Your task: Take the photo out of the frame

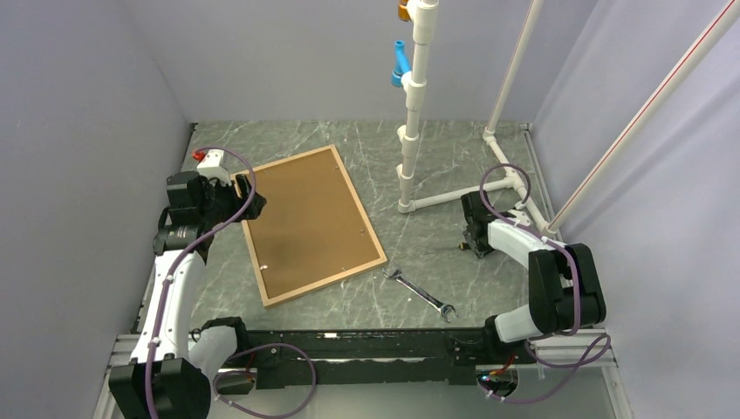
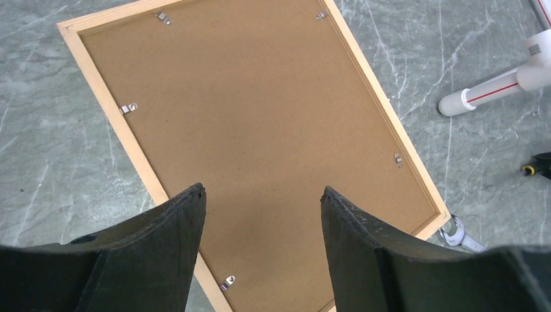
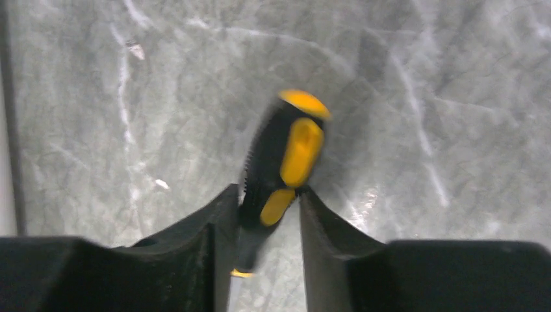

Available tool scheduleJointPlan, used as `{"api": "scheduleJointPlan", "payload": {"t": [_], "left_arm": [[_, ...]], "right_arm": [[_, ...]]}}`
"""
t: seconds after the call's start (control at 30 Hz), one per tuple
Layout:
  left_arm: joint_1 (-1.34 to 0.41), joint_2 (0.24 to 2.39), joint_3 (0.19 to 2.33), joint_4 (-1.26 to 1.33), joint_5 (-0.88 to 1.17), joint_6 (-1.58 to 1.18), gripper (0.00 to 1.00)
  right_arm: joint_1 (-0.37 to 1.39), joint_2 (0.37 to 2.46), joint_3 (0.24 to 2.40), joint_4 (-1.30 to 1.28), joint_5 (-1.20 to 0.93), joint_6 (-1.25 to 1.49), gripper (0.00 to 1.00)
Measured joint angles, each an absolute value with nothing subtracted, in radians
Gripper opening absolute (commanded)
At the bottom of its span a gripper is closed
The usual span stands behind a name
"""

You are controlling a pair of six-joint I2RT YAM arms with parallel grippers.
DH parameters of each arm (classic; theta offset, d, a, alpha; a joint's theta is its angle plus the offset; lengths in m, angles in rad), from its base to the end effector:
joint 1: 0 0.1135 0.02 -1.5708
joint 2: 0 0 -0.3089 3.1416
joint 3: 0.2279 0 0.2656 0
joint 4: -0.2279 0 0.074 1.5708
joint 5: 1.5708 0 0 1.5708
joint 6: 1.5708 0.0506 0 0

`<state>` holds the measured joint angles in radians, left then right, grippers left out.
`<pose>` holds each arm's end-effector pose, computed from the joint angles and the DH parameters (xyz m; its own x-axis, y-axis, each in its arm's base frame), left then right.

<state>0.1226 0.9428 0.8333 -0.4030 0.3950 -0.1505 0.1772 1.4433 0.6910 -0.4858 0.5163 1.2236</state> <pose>0.2083 0.0060 0.3356 -0.5142 -0.2028 -0.8334 0.1445 0.9373 -0.3172 0.2497 0.0193 0.1754 -0.3115 0.7750 -0.5499 0.8767 0.4576 0.1483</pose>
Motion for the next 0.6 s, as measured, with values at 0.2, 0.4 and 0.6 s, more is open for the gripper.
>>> {"api": "scheduleJointPlan", "payload": {"t": [0.2,0.4,0.6], "left_arm": [[0.122,0.955,0.832,-0.379,0.461,-0.151,0.63],[0.108,0.997,0.832,-0.353,0.559,-0.151,0.64],[0.068,1.048,0.832,-0.332,0.667,-0.150,0.64]], "right_arm": [[0.178,1.433,0.666,-0.410,0.488,1.184,0.00],[0.229,1.290,0.546,-0.274,0.426,1.079,0.00],[0.415,1.000,0.466,-0.103,0.404,0.922,0.00]]}}
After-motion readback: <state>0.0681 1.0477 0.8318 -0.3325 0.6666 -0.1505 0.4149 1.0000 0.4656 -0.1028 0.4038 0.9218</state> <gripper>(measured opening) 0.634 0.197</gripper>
